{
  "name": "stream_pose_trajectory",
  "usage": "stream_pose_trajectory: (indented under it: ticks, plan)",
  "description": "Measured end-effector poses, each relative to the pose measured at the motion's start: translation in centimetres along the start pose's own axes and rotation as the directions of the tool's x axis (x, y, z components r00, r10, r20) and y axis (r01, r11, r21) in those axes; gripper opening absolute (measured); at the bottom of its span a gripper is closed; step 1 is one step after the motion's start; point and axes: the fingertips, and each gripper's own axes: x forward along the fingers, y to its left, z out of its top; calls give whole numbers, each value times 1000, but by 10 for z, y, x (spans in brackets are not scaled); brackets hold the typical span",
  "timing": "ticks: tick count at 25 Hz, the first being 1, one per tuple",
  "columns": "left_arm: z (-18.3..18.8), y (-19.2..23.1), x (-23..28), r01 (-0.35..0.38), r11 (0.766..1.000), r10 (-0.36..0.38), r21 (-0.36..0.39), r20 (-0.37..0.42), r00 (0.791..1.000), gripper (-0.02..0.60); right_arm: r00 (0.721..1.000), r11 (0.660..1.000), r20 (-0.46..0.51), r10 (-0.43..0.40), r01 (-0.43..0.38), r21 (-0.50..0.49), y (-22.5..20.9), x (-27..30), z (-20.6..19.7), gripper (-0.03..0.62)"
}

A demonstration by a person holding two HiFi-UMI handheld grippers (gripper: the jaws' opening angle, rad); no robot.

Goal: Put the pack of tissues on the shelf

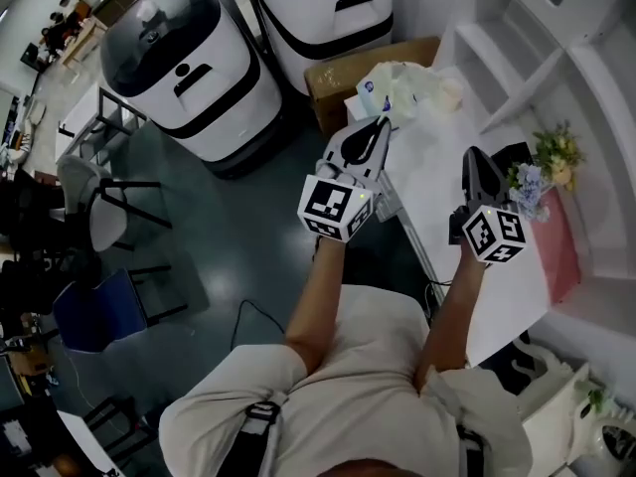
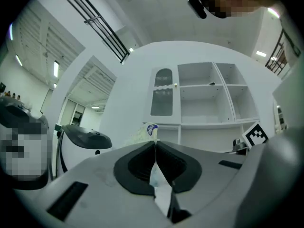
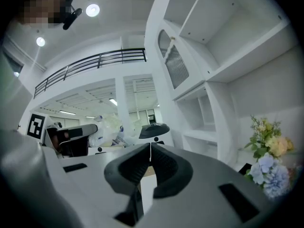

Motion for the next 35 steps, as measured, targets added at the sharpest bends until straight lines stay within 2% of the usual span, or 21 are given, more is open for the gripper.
stream_pose_trajectory:
  ticks: [3,9,15,21,30,35]
  plan:
    - [6,22,16,52,998,-51,-45,16,999,11,999,999,1,-37,37,-21,10,19,9,69]
    - [3,46,43,128,990,-128,-63,12,992,11,993,992,16,-120,121,-46,13,32,21,69]
    - [-2,46,57,210,976,-210,-62,-2,978,11,971,973,55,-231,232,-18,4,20,21,69]
    - [-6,33,67,292,954,-293,-62,-12,956,11,952,954,71,-299,300,-7,1,11,19,69]
    - [-14,23,84,347,938,-347,-25,-44,937,11,943,946,82,-322,323,-3,-9,22,26,69]
    - [-17,29,96,351,936,-352,-19,-52,935,11,946,949,86,-313,314,0,-9,37,26,69]
